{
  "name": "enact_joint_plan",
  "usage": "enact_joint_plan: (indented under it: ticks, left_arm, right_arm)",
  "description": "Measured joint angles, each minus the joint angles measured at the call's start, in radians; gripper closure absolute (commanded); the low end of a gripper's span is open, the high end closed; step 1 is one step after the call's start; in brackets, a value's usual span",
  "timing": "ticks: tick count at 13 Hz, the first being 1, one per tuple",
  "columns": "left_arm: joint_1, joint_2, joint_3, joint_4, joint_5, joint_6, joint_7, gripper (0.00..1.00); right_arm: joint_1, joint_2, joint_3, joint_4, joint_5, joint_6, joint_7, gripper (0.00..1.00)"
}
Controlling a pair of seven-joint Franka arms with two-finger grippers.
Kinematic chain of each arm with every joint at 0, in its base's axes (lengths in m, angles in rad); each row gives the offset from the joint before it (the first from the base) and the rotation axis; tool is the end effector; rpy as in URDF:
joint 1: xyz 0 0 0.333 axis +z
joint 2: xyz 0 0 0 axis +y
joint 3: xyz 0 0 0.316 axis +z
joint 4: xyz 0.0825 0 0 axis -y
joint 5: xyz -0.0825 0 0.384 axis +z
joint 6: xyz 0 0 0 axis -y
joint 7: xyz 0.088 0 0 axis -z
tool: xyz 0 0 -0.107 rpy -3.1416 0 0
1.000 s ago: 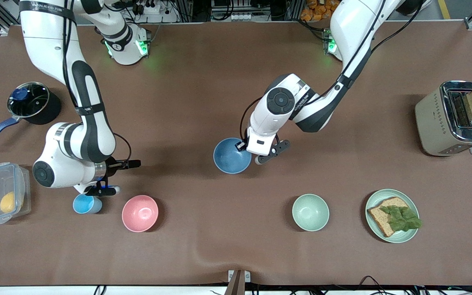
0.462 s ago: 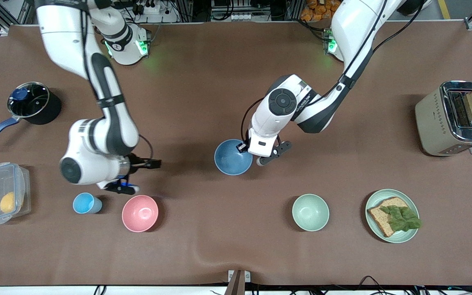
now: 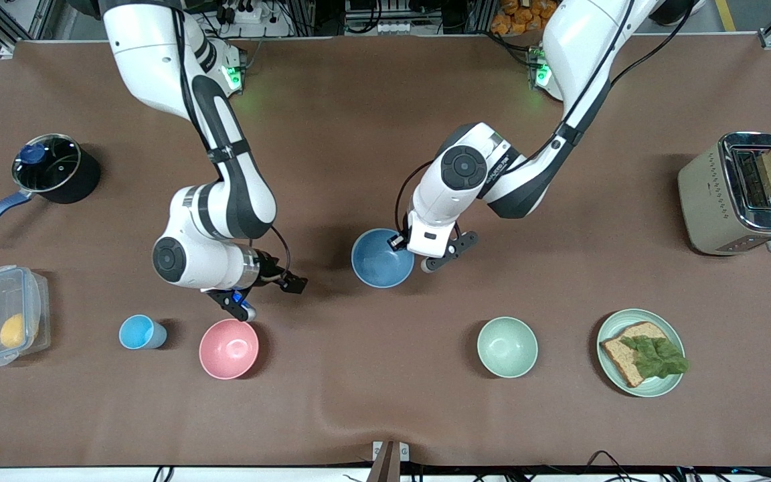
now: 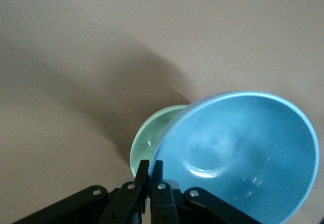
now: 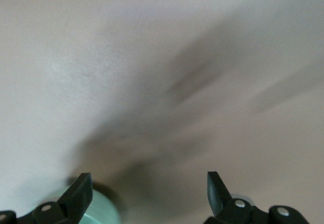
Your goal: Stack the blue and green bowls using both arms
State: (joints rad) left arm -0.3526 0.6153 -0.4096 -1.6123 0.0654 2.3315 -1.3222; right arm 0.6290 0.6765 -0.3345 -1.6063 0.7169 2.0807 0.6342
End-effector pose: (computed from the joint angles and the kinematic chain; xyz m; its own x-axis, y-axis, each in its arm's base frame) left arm 0.5385 -0.4544 0.3057 0.8227 0.5521 -0.1354 0.5685 -0.8010 0.1879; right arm 0.6324 0.2565 0.2401 0.7378 -0.5707 -0.3605 -0.6519 -0.7411 -0.1610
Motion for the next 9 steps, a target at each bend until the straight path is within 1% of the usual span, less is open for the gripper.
enact_joint_plan:
  ticks: [2,4,7,9]
  left_arm:
    - [0.000,0.000,0.000,0.000,0.000,0.000,0.000,1.00]
    - [0.000,0.000,0.000,0.000,0.000,-0.001,0.000,1.00]
    - [-0.002,0.000,-0.001,-0.001,0.000,-0.002,0.000,1.00]
    - [-0.006,0.001,-0.001,-0.003,0.000,-0.002,0.000,1.00]
  right_arm:
    - [0.002,0.034,0.017,0.032,0.059,0.009,0.066,0.00]
    - [0.008,0.057,0.038,0.049,0.094,0.061,0.106,0.00]
    - [0.060,0.082,0.054,0.051,0.110,0.163,0.170,0.00]
    - [0.081,0.096,0.054,0.051,0.113,0.187,0.187,0.00]
